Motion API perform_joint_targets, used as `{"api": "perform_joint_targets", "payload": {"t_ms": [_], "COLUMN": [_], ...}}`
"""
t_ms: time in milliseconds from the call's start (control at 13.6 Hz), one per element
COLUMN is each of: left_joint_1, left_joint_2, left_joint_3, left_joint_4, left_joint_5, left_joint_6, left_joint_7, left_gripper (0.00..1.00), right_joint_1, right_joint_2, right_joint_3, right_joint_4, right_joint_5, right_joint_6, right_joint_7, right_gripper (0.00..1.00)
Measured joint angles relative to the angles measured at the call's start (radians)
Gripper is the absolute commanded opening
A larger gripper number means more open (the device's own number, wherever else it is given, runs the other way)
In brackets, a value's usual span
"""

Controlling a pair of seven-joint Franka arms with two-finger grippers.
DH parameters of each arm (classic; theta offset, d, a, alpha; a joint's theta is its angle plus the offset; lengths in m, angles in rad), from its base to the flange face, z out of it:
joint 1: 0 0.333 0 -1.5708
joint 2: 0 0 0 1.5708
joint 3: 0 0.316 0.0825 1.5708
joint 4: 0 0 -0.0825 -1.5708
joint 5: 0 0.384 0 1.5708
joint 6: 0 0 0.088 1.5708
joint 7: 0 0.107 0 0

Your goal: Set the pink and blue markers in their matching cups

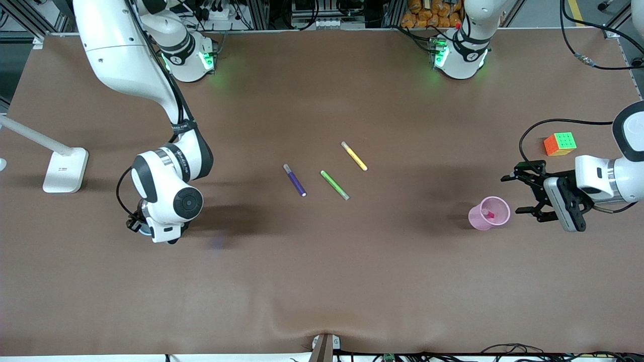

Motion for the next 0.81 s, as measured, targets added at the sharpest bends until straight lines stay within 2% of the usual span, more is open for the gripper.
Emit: {"api": "perform_joint_targets", "payload": {"t_ms": [368, 589, 811], "left_joint_1": [-0.076, -0.080, -0.081], "left_joint_2": [-0.004, -0.011, -0.031], "left_joint_3": [-0.003, -0.001, -0.003], "left_joint_4": [0.140, 0.177, 0.188], "left_joint_5": [0.164, 0.205, 0.217], "left_joint_6": [-0.142, -0.168, -0.169], "left_joint_7": [-0.440, -0.622, -0.850], "left_gripper": [1.00, 1.00, 1.00], "right_joint_1": [-0.001, -0.015, -0.080], "right_joint_2": [-0.045, -0.125, -0.233], "right_joint_3": [-0.006, -0.014, -0.020], "right_joint_4": [0.035, 0.042, 0.043], "right_joint_5": [0.027, 0.143, 0.263], "right_joint_6": [-0.025, -0.050, -0.076], "right_joint_7": [0.001, 0.004, 0.006], "right_gripper": [1.00, 1.00, 1.00]}}
